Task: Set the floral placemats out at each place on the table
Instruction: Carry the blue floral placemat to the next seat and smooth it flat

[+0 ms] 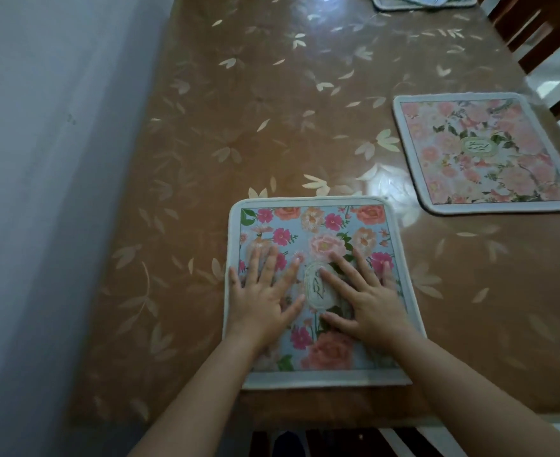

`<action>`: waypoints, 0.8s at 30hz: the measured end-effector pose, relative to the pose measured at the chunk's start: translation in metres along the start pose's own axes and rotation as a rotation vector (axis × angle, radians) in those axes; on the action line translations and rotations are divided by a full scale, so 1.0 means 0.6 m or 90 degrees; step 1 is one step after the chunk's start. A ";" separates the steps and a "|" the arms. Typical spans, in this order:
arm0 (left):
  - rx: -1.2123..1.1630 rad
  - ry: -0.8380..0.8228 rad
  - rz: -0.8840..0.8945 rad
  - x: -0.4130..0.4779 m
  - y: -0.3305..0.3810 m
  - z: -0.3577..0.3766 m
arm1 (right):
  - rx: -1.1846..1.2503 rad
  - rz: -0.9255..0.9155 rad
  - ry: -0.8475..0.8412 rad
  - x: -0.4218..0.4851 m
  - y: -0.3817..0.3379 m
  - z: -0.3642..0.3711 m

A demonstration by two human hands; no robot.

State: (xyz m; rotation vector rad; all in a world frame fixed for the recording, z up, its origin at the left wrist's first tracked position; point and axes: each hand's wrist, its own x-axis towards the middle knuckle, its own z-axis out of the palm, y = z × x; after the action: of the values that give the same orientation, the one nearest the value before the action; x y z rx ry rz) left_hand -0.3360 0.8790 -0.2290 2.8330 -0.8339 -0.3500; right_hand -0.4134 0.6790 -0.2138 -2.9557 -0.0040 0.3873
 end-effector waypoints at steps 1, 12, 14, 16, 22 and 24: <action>-0.002 0.007 -0.006 0.019 -0.002 -0.002 | -0.001 -0.008 0.001 0.021 0.007 -0.007; 0.007 0.062 -0.047 0.156 -0.028 -0.024 | 0.078 0.051 0.088 0.164 0.065 -0.038; 0.008 0.057 -0.061 0.151 -0.024 -0.026 | 0.076 0.100 0.099 0.157 0.059 -0.034; 0.016 0.056 -0.083 0.139 -0.019 -0.025 | 0.078 0.134 0.107 0.139 0.052 -0.030; 0.035 0.049 -0.076 0.070 -0.001 -0.009 | 0.079 0.147 0.090 0.048 0.031 -0.014; 0.037 0.038 -0.062 0.043 0.004 -0.005 | 0.088 0.149 0.090 0.020 0.019 -0.009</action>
State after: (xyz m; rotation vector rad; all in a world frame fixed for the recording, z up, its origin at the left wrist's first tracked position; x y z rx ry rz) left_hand -0.3156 0.8630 -0.2298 2.9288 -0.7066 -0.2572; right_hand -0.4004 0.6672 -0.2139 -2.8453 0.3716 0.1978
